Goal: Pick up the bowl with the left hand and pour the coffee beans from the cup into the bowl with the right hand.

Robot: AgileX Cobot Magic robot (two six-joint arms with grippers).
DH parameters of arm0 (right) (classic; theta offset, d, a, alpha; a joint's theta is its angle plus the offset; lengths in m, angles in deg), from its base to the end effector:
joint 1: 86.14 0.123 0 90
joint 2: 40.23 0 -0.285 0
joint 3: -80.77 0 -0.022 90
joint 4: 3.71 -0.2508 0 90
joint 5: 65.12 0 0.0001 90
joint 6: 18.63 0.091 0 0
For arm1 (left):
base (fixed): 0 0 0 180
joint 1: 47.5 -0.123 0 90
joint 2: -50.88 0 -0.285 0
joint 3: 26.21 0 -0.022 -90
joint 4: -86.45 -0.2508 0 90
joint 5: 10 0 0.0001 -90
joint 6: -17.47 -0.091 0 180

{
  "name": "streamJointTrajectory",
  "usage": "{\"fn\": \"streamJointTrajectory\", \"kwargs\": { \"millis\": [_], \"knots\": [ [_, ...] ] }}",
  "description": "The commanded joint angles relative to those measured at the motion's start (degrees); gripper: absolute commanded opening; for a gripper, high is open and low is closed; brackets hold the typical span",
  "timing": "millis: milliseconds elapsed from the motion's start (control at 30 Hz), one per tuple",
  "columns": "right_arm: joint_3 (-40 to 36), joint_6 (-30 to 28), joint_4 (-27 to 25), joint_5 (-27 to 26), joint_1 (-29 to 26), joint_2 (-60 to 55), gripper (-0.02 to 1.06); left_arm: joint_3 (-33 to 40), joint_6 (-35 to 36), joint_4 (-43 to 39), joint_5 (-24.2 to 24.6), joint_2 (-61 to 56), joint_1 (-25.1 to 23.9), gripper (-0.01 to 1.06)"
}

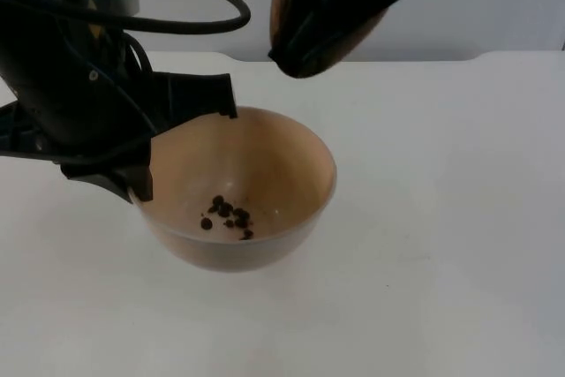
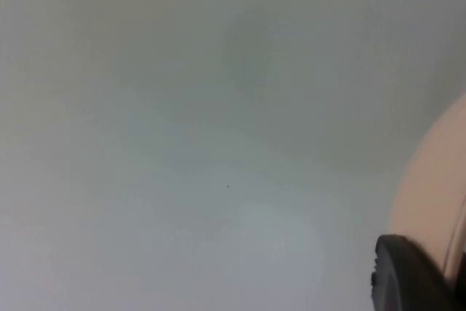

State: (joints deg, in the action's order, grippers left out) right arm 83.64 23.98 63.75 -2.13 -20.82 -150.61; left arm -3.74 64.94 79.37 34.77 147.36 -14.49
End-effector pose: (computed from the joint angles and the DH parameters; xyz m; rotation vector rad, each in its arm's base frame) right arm 0.2247 0.3095 0.2936 -0.9109 1.9016 -0.6081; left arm 0.2458 -0.1502 0.2171 -0.2526 2.8459 -0.1552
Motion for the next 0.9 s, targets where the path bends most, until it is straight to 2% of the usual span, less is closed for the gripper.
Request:
{"fn": "streamJointTrajectory", "kwargs": {
  "millis": [0,33,167,200,300,400,533,733,867],
  "knots": [
    [1.8,-3.3,-6.5,-0.5,-1.7,0.6,0.0,0.2,0.5,0.6,-0.3,-0.6,0.3,0.0],
    [1.8,-3.3,-6.5,-0.5,-1.7,0.6,0.0,0.2,0.5,0.6,-0.3,-0.6,0.3,0.0],
    [2.8,-7.1,-13.6,-1.4,-4.8,0.6,0.0,0.2,0.5,0.4,-0.2,-0.6,0.3,0.0],
    [2.8,-7.1,-13.6,-1.4,-4.8,0.6,0.0,0.2,0.5,0.4,-0.2,-0.6,0.3,0.0],
    [3.7,-10.6,-20.2,-1.4,-7.2,0.6,0.0,0.2,0.5,0.2,-0.2,-0.6,0.3,0.0],
    [4.0,-12.5,-23.2,-1.5,-8.7,0.6,0.0,0.2,0.5,0.2,-0.2,-0.6,0.3,0.0],
    [4.1,-17.0,-30.2,-1.5,-11.6,0.6,0.0,0.2,0.5,0.0,-0.3,-0.6,0.3,0.0],
    [4.1,-18.5,-33.3,-1.5,-14.0,0.6,0.0,0.2,0.5,-2.5,-0.2,-0.6,0.3,0.0],
    [4.1,-18.6,-34.8,-1.5,-16.7,0.6,0.0,0.2,0.5,-8.2,-0.5,-0.6,0.3,0.0]
  ]
}}
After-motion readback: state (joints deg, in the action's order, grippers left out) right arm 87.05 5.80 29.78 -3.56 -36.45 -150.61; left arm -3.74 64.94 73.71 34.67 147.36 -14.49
